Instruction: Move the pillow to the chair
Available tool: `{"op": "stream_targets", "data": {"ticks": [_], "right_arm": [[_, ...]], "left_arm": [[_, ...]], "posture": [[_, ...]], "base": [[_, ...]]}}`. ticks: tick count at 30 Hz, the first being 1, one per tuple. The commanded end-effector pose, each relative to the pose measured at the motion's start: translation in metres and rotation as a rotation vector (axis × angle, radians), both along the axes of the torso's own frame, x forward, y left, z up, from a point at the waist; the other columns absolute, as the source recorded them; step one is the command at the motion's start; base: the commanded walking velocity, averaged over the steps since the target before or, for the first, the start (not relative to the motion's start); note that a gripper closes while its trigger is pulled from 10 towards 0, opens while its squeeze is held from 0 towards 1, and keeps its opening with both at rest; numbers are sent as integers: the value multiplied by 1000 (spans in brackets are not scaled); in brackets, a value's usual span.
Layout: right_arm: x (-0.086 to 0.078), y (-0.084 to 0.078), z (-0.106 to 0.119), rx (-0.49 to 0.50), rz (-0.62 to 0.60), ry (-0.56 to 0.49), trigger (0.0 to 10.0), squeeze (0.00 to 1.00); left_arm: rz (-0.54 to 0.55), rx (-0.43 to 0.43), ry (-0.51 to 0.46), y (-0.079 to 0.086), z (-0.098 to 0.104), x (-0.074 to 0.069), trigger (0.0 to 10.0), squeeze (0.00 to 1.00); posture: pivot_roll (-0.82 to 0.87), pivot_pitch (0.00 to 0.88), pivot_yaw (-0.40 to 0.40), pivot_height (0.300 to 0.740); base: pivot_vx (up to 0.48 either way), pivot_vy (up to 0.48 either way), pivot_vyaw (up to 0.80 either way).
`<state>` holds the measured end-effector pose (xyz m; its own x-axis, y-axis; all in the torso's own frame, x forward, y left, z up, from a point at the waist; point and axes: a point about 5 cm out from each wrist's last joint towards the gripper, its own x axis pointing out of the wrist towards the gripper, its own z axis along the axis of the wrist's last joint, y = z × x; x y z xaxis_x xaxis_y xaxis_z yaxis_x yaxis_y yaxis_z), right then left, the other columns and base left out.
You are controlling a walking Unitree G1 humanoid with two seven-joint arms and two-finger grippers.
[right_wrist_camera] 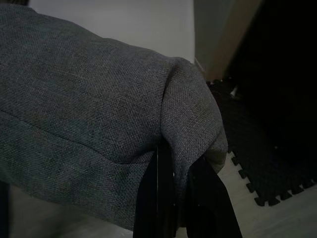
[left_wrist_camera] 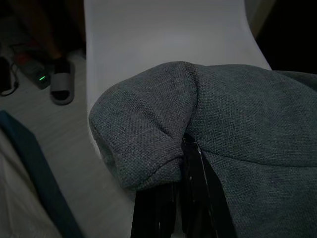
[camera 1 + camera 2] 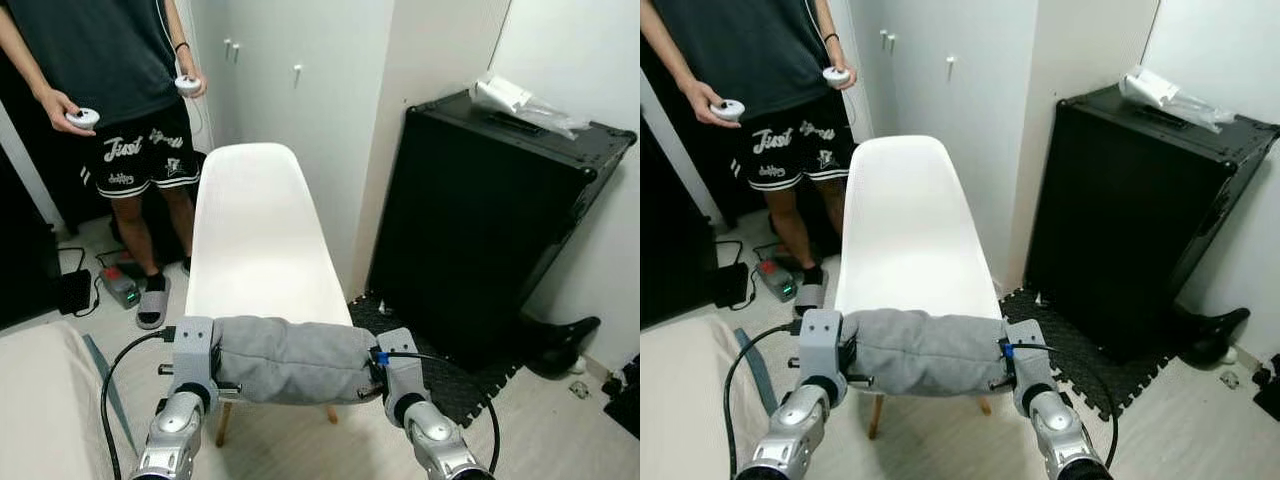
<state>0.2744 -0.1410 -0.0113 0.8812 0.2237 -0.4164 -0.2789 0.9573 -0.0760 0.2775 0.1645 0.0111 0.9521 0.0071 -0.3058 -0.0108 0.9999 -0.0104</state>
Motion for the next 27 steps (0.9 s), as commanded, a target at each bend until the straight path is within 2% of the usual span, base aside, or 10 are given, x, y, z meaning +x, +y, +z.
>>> {"op": "stream_targets", "data": {"ticks": [1, 27], "right_arm": [[7, 8, 8, 18, 30, -40, 10000, 0], [5, 8, 6, 11, 43, -26, 10000, 0]], "left_arm": [[-33, -9, -40, -7, 7, 4, 10000, 0], [-27, -14, -36, -4, 7, 4, 10000, 0]], "posture": [[-23, 34, -21, 740], [-24, 35, -28, 740]], "base": [[304, 0, 0], [304, 0, 0]]}}
